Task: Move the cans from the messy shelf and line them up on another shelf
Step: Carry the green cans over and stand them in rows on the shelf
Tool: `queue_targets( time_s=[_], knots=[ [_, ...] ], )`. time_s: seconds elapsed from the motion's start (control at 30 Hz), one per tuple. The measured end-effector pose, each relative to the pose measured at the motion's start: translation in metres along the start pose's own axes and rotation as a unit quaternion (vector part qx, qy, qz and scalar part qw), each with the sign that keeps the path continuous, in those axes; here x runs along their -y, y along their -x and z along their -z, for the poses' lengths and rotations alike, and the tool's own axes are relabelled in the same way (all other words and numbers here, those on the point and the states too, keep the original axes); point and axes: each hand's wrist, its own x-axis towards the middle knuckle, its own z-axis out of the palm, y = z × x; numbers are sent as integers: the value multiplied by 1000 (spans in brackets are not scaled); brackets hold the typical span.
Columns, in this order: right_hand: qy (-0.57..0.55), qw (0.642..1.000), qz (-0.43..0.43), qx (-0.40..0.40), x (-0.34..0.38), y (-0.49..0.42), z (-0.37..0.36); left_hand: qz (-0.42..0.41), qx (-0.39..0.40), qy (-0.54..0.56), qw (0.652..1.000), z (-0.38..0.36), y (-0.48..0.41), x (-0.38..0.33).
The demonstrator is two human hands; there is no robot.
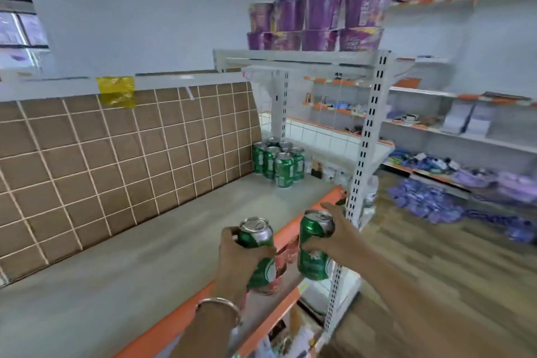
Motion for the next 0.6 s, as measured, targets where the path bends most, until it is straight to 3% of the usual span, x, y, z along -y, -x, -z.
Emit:
queue_targets(
  time_s=[0.3, 0.6],
  knots=[
    [-19, 999, -34, -23, -44, -63, 39, 20, 13, -17, 1000, -82, -53, -4],
    [20, 999, -22, -15, -48, -189, 60, 33, 1, -29, 999, -158, -165, -8]
  ],
)
